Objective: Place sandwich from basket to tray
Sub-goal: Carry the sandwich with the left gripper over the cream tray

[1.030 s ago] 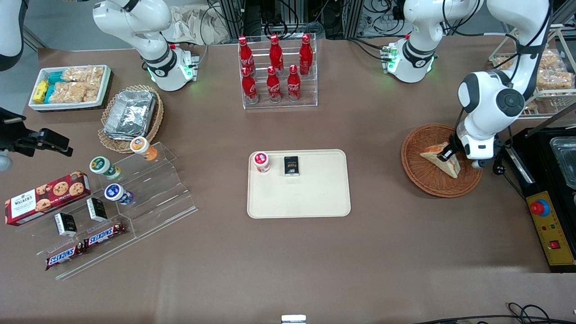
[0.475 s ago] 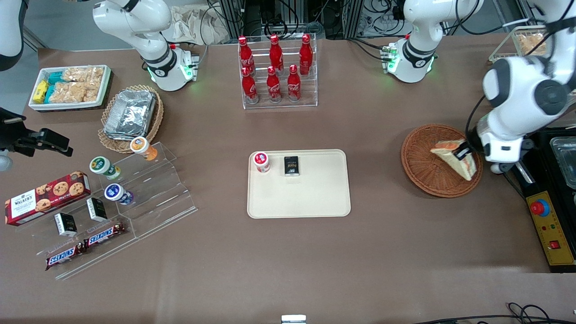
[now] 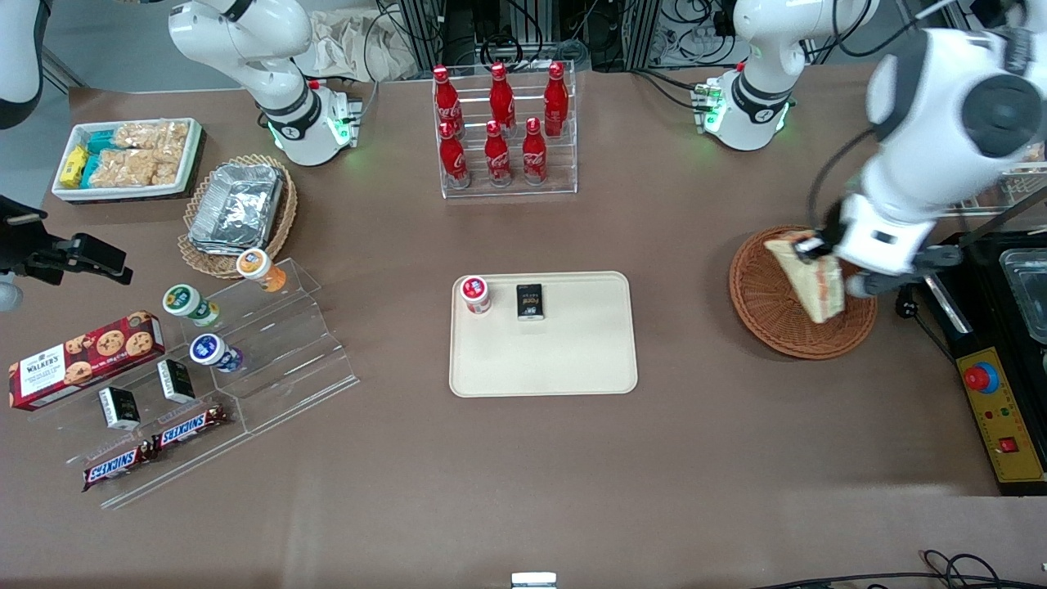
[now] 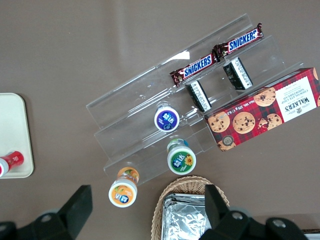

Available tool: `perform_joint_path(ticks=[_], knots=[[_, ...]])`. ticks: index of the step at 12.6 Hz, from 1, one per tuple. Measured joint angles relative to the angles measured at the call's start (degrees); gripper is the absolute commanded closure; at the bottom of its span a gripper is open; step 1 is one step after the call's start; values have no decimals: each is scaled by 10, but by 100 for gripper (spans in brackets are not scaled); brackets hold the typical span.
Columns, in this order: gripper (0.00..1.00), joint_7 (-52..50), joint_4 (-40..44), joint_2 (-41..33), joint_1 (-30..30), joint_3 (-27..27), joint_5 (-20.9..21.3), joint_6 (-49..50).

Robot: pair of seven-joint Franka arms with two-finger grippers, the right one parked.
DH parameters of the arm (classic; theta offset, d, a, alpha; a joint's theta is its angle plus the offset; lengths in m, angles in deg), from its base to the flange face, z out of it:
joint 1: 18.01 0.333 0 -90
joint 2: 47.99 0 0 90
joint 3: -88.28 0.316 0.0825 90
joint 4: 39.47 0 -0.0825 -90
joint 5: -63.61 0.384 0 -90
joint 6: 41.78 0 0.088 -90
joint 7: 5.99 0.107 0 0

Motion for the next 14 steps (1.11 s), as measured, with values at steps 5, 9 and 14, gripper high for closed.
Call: perform_joint_path(ticks=[5,9,14], knots=[[100,-9,1,101,-23,-135,88,-69],[100,-48,3,225,-77,-137,177,-148],[100,-84,37,332,-99,-136,215,-210]])
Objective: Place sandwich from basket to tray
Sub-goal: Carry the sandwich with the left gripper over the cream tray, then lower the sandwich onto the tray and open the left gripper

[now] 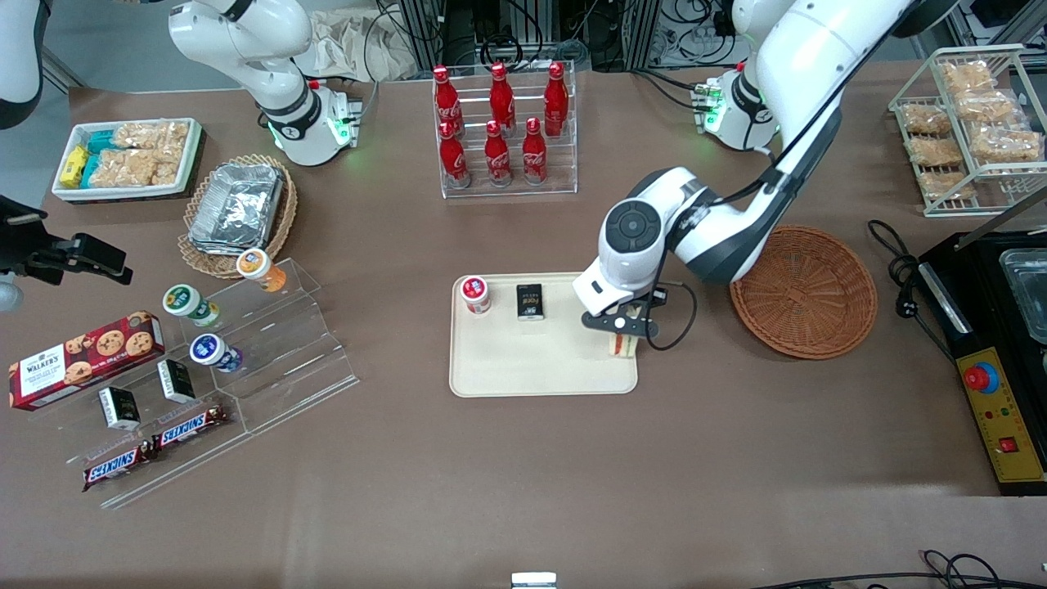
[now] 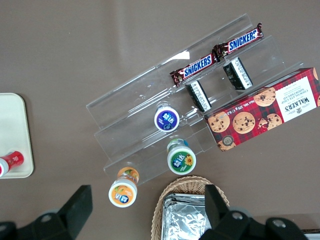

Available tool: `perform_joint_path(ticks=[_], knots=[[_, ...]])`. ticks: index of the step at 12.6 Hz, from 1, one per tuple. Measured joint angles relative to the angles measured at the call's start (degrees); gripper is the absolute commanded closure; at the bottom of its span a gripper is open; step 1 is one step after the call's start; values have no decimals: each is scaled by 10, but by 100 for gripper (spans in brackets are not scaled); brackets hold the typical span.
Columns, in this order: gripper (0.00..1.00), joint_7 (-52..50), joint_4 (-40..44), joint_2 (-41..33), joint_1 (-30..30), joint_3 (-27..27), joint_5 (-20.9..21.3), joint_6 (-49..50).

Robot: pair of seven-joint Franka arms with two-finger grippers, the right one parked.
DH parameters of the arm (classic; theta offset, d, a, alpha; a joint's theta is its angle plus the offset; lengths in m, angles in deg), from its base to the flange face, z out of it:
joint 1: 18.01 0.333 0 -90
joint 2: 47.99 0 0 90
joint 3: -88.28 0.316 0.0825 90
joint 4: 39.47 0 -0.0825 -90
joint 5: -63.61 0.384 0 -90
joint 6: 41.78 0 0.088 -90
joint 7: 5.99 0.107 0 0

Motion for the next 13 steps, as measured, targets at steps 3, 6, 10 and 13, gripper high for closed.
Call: perform_joint_path(ticks=[3,6,10,13], knots=[[100,-46,18,40,-12,0,37,-29],[2,-82,44,79,-26,0,68,-30],[0,-85,54,89,-26,2,71,-29],[0,-90,65,83,-23,2,69,-28]])
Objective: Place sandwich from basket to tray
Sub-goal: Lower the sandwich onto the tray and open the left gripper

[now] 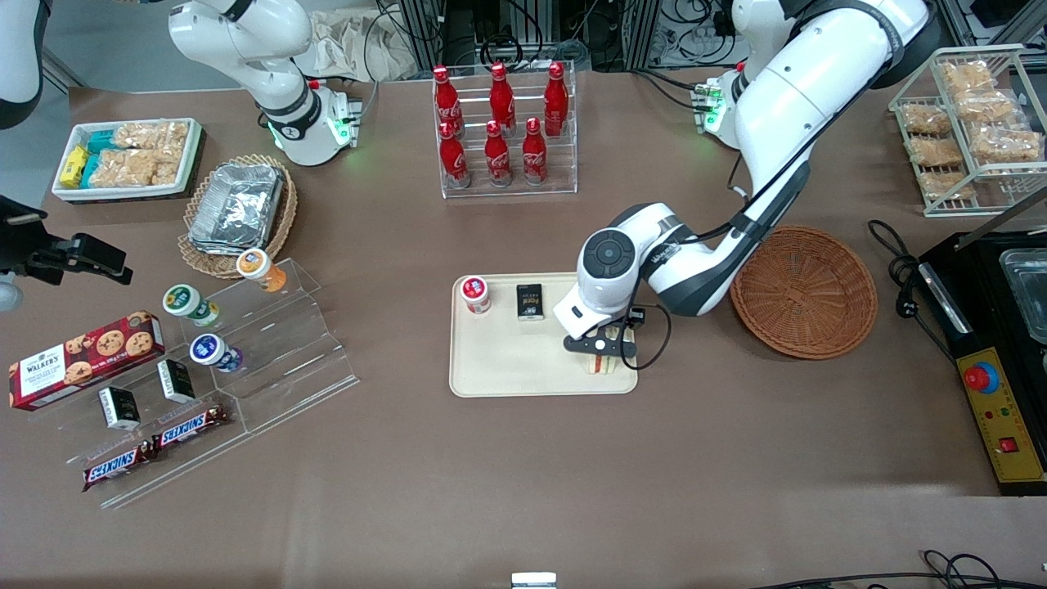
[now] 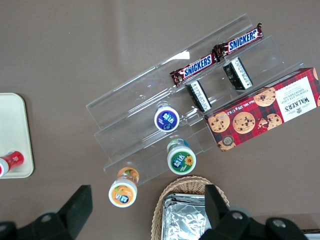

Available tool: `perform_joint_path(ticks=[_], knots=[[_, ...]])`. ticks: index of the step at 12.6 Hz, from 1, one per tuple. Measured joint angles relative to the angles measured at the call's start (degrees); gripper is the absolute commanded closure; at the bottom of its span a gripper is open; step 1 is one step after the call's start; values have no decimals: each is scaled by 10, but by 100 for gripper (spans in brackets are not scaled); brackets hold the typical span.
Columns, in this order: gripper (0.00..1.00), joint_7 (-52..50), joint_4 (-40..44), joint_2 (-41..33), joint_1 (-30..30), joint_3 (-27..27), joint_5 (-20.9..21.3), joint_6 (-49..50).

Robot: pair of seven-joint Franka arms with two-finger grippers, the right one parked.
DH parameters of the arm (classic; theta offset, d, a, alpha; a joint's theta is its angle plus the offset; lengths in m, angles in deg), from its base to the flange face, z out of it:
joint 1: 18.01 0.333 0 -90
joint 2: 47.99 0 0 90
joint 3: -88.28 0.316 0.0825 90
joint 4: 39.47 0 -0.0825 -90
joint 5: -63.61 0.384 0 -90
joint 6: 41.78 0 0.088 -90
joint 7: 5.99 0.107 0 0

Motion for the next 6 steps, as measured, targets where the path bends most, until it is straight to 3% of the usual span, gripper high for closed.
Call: perform_joint_path(ticks=[6], knots=[[0,-3,55,-124,52,-1,-105,137]])
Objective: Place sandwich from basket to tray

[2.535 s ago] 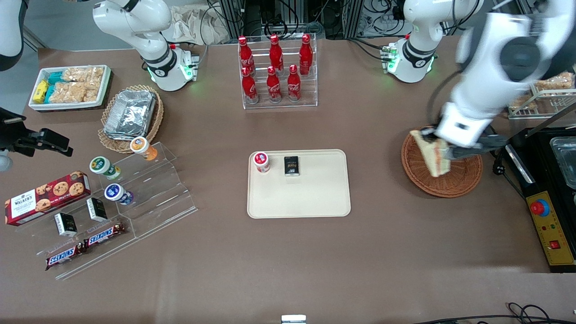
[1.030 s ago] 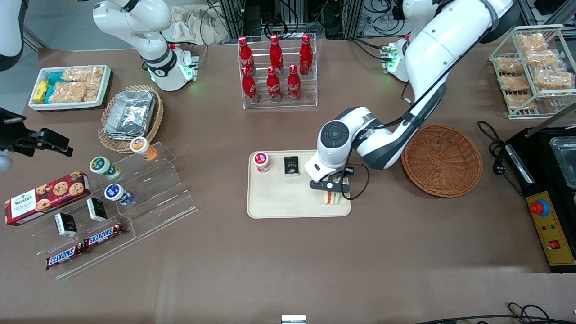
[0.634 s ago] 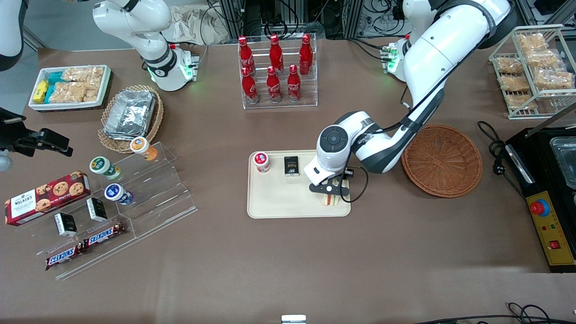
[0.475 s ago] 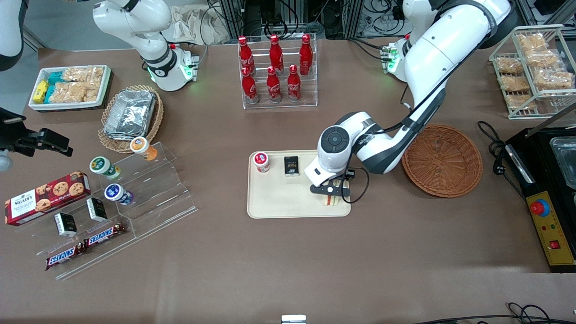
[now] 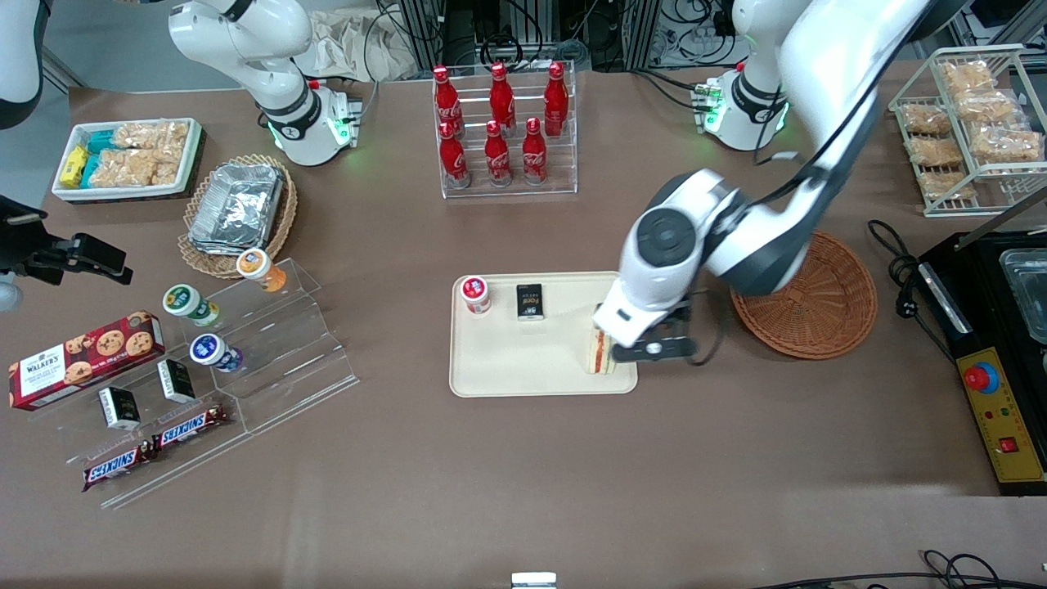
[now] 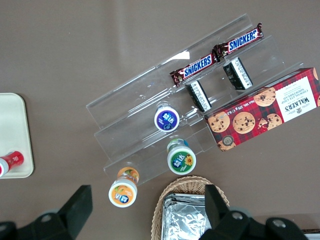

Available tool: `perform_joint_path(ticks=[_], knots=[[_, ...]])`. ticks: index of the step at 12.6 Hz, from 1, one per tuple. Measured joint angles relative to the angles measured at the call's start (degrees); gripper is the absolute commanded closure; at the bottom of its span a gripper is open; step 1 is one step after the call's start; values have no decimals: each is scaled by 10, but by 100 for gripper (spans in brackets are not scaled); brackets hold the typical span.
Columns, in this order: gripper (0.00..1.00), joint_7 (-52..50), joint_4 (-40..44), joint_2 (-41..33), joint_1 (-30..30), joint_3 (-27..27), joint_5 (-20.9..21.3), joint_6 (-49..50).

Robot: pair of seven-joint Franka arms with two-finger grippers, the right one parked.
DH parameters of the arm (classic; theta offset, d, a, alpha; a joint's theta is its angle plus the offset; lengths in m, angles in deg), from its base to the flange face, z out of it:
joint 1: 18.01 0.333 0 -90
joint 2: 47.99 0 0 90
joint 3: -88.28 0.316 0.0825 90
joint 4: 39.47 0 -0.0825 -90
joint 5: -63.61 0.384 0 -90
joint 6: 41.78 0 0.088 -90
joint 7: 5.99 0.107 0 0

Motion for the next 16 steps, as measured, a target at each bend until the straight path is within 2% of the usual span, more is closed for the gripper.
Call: perform_joint_path(ticks=[2,3,5,7,9,12,14,16], knots=[[0,14,19,-46,6,13,-41,51],[0,36,27,-72,2,37,-71,74],[0,124,33,-132,-15,121,-133,125],[0,219,33,-190,-45,231,-171,176],[0,291,30,-235,-57,302,-186,202],[0,391,5,-274,-60,376,-190,202],[0,432,-5,-284,-60,408,-191,200],[0,439,-2,-286,-60,415,-191,200]])
